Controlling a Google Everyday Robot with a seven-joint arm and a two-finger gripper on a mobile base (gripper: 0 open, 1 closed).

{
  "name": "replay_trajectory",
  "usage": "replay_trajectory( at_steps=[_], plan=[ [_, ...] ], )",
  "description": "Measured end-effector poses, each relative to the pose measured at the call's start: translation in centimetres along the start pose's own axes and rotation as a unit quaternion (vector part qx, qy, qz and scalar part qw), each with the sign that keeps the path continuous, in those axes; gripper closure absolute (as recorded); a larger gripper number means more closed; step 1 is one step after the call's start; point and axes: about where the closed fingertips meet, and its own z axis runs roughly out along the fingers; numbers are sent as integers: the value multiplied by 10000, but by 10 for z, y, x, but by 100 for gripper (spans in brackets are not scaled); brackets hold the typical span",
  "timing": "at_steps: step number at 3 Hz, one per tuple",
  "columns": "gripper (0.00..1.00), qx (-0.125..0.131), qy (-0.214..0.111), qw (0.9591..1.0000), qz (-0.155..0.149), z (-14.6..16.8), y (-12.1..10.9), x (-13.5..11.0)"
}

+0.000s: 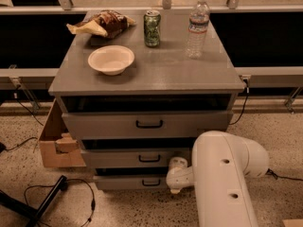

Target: Open bottom drawer

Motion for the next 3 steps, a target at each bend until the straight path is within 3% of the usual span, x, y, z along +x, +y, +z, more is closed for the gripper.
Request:
replay_trajectory(
  at_steps=[1, 2, 3],
  plan=[
    [73, -60, 205, 9995, 218, -22, 10, 25],
    [100, -64, 210, 9994, 249, -25, 12, 27],
    [0, -64, 210, 9994, 249, -25, 12, 27]
  ],
)
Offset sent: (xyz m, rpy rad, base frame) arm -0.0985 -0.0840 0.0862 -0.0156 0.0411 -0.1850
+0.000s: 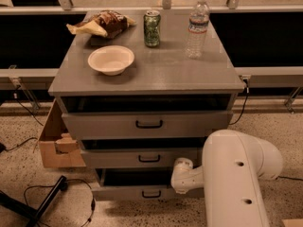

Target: Open bottom drawer

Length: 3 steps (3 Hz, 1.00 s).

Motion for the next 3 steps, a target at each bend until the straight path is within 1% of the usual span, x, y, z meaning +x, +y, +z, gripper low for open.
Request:
replay_trajectory(
  at_steps=[1, 2, 3],
  plan=[
    [26, -26, -94, 9999, -95, 2, 4, -7],
    [49, -289, -48, 9995, -137, -2, 12, -5],
    [72, -625, 71, 9980, 26, -19, 23, 2]
  ],
)
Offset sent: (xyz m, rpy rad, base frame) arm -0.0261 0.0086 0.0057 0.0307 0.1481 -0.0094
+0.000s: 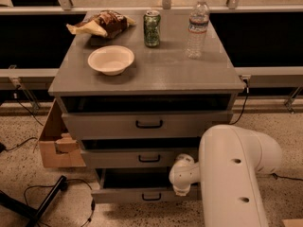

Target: Open bottom drawer

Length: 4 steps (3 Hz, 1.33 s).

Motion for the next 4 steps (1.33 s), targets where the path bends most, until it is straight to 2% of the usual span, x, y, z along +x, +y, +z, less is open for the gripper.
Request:
replay_trajectory(
  at_steps=[1, 2, 3, 4],
  plan=[
    [96, -303, -110, 9994, 159, -8, 14, 5],
    [0, -369, -131, 9991, 178, -8, 18, 5],
    [0, -369, -131, 9991, 178, -8, 18, 5],
    [0, -458, -256, 9986, 85, -4, 28, 4]
  ],
)
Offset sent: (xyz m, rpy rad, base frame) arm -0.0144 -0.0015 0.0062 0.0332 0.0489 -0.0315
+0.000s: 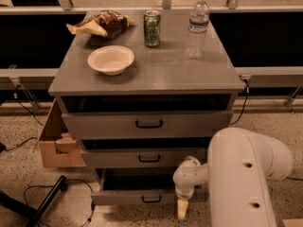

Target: Open bottom drawer

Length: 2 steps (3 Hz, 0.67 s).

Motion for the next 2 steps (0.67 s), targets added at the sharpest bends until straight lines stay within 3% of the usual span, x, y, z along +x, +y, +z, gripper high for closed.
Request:
replay_trajectory(
  at_steps=[1, 2],
  plan=[
    [0, -41, -423, 9989, -210, 3, 28, 2],
    [0, -44, -493, 9985, -222, 4, 32, 4]
  ],
)
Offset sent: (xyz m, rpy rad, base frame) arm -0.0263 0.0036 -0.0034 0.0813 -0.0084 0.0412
